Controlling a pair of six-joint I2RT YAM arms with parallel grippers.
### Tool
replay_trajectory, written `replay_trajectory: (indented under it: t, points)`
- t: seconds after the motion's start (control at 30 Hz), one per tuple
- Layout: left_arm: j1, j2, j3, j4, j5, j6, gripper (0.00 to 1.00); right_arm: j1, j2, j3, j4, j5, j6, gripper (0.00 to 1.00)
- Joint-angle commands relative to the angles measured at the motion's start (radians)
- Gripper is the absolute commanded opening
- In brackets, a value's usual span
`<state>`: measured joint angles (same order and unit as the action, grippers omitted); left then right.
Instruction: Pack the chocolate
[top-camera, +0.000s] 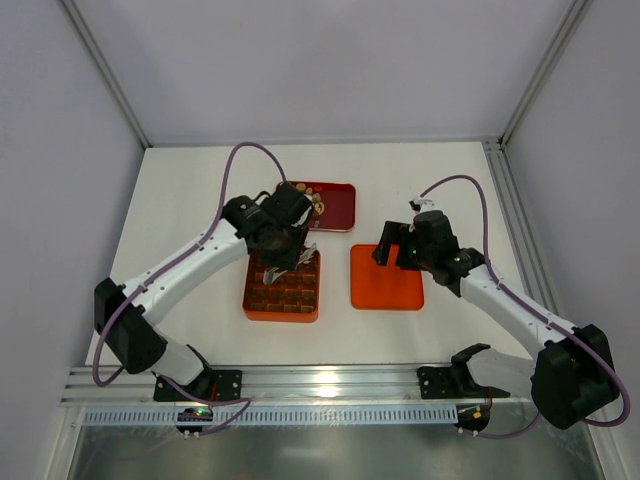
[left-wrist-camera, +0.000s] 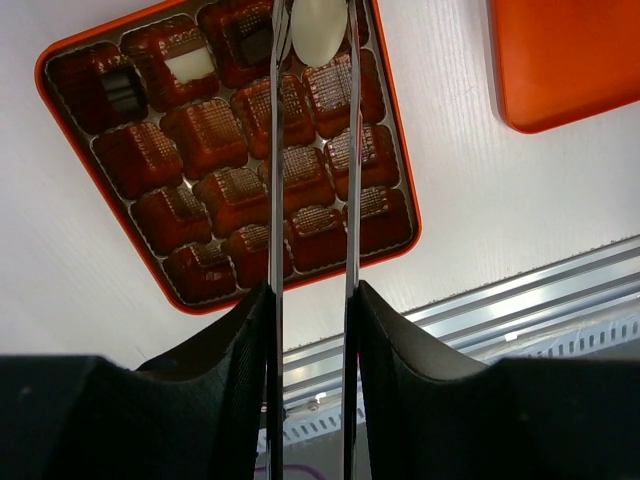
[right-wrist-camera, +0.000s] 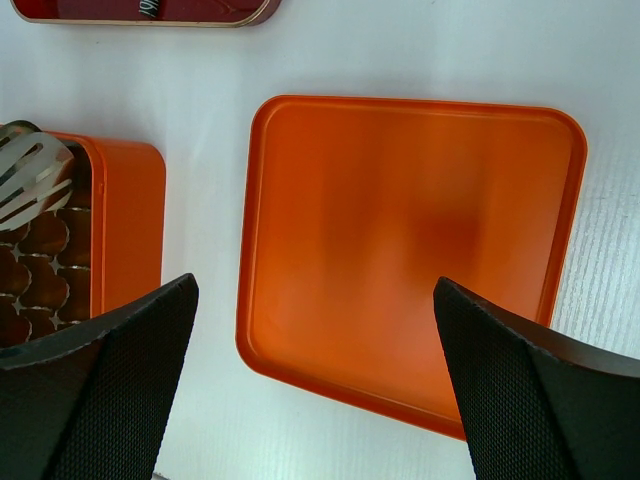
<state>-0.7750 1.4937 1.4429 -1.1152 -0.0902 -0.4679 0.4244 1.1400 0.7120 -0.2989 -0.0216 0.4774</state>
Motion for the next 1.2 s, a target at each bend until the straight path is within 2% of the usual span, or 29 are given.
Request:
replay_trajectory:
  t: [0.0, 0.4, 0.7, 1.17]
  points:
    - [-0.004, 0.003, 0.007, 0.034, -0.020, 0.002, 0.38, 0.002, 0.009, 0.007, 0.040, -0.005, 0.006, 1.00]
    - [-0.006, 0.005, 0.034, 0.018, -0.026, 0.006, 0.41, 0.001, 0.003, 0.006, 0.038, -0.005, 0.006, 1.00]
    - [0.009, 0.051, 0.234, -0.024, -0.085, 0.038, 0.43, 0.001, 0.009, 0.026, 0.030, -0.006, -0.010, 1.00]
    - [0.131, 0.428, 0.554, -0.018, -0.083, 0.106, 0.43, 0.001, 0.009, 0.040, 0.017, -0.034, -0.039, 1.00]
